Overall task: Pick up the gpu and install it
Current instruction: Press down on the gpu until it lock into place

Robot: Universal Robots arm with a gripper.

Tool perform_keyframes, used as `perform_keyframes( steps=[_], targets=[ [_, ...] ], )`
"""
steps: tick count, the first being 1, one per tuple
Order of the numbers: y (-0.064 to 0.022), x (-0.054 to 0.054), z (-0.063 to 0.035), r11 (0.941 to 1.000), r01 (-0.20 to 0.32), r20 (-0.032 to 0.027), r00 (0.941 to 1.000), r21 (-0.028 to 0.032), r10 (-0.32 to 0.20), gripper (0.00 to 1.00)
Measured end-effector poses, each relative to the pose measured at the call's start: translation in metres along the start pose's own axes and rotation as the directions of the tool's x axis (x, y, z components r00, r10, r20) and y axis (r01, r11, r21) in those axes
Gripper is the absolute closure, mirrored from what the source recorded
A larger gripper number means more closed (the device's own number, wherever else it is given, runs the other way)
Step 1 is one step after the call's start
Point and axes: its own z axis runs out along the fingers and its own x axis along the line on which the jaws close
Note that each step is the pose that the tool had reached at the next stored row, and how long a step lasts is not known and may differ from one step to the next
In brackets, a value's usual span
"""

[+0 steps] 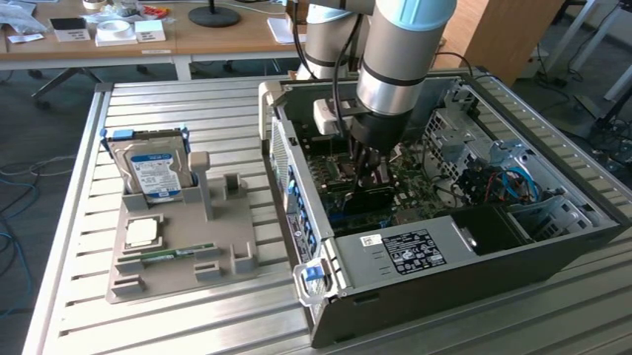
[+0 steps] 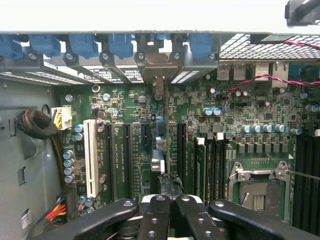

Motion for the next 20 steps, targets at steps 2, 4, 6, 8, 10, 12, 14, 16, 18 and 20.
perform_keyframes(
  steps=[2,4,6,8,10,12,14,16,18,20],
  targets=[
    [0.0,0.0,0.0,1.0,0.0,0.0,1.0,-0.0001,0.0,0.89],
    [0.0001,0.0,0.0,1.0,0.0,0.0001,1.0,-0.0001,0.0,0.89],
    [0.0007,0.0001,0.0001,1.0,0.0,0.0002,1.0,0.0001,0.0,0.89],
    [0.0008,0.0001,0.0001,1.0,0.0,0.0001,1.0,-0.0001,0.0,0.89],
    [0.0008,0.0001,0.0,1.0,0.0,0.0,1.0,-0.0002,0.0,0.89],
    [0.0008,0.0002,0.0002,1.0,0.0,-0.0002,1.0,-0.0002,0.0,0.89],
    [0.0009,0.0002,0.0002,1.0,0.0,-0.0001,1.0,-0.0002,0.0,0.89],
    [0.0009,0.0001,0.0002,1.0,0.0,-0.0001,1.0,-0.0002,0.0,0.89],
    [0.0009,0.0002,0.0003,1.0,0.0,0.0,1.0,-0.0001,0.0,0.89],
    [0.0009,0.0002,0.0003,1.0,0.0,0.0,1.0,-0.0002,0.0,0.89]
  ],
)
